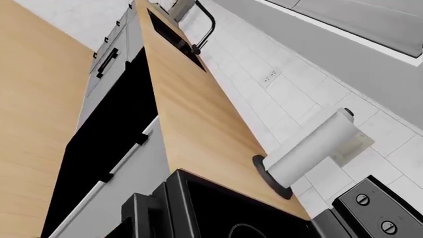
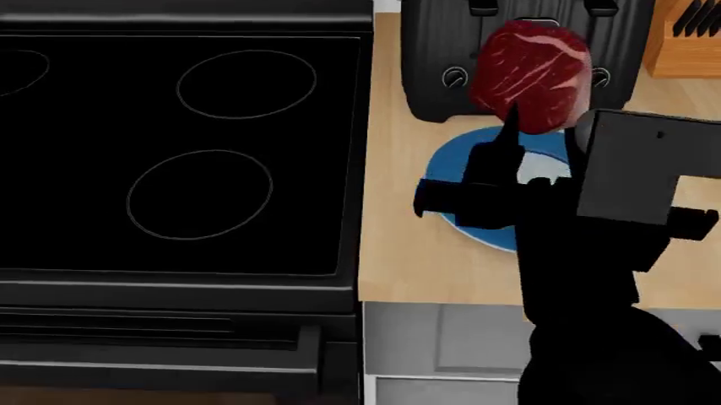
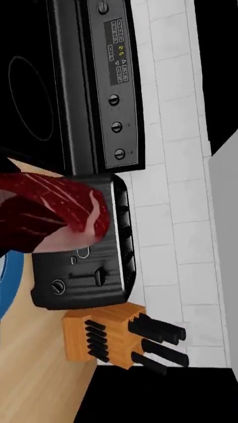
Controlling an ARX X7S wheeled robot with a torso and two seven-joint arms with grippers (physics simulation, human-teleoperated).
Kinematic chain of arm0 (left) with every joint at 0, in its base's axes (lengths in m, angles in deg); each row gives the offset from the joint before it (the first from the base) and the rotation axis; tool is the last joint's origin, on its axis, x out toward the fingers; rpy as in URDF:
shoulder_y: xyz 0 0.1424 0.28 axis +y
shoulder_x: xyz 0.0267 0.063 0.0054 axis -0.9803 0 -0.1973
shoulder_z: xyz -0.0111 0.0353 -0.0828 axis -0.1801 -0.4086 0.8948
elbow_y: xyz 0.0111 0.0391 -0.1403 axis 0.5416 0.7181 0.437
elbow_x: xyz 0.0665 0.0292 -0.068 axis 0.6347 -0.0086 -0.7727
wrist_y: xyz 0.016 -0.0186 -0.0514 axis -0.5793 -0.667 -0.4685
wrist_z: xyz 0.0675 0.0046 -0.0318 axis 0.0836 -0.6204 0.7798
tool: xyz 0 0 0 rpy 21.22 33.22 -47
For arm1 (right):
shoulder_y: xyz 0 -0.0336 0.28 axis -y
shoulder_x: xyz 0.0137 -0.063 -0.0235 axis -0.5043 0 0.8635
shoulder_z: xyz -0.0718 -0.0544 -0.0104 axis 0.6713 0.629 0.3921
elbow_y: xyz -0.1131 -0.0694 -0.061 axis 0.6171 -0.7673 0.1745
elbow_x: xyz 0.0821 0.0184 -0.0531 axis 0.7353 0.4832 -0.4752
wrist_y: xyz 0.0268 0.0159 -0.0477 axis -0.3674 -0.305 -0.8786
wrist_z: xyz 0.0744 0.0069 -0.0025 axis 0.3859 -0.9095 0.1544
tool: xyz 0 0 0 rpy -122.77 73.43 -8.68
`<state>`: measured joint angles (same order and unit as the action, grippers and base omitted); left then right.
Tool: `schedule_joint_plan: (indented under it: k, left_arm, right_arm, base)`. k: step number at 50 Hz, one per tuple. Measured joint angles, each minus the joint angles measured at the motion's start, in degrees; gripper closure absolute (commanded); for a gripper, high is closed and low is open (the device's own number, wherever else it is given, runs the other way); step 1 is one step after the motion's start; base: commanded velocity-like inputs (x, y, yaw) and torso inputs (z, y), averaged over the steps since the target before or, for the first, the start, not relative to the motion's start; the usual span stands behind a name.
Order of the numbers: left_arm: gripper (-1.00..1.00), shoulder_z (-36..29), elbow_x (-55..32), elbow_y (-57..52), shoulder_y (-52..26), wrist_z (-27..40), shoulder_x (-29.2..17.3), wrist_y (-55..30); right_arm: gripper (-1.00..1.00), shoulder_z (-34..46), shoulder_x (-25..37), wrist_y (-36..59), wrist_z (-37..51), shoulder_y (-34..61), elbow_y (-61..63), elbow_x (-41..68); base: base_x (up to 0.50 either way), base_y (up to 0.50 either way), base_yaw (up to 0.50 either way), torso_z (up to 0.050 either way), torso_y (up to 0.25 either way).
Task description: Pick the steak from the counter and place it in the microwave.
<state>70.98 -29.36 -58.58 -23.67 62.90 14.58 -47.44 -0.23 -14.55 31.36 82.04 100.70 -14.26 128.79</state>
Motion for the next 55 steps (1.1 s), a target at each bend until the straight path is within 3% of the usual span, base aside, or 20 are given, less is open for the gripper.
schedule_joint_plan:
  k: [11,23,31,55]
  left_arm:
    - [-1.00,1.1,-1.2,-0.6,0.4,0.1,0.4,1.5]
    - [-1.00,12.7,-15.5,0.6,0.0,-5.9,2.0,9.6]
    - [-1.00,17.1,-20.6,1.1,0.0,-7.8,2.8,13.0]
    - [-1.00,17.2,-19.8,1.7,0.6,-8.7,2.8,16.3]
  right_arm:
    - [1.00,4.6,1.1,-2.4,-0.8,0.7,0.8,-6.2]
    - [1.00,6.6,1.3,-3.8,-2.4,2.0,-1.2,-8.4]
    - [1.00,7.4,1.4,-4.8,-3.1,2.9,-2.1,-9.6]
    - [1.00,12.0,2.7,-6.6,-4.2,6.5,-2.7,-15.2]
  base:
    - [-0.48,0.10,0.00,0.000,0.000]
    - [-0.48,0.10,0.00,0.000,0.000]
    - [-0.48,0.21,0.00,0.000,0.000]
    - [-0.39,0.45,0.00,0.000,0.000]
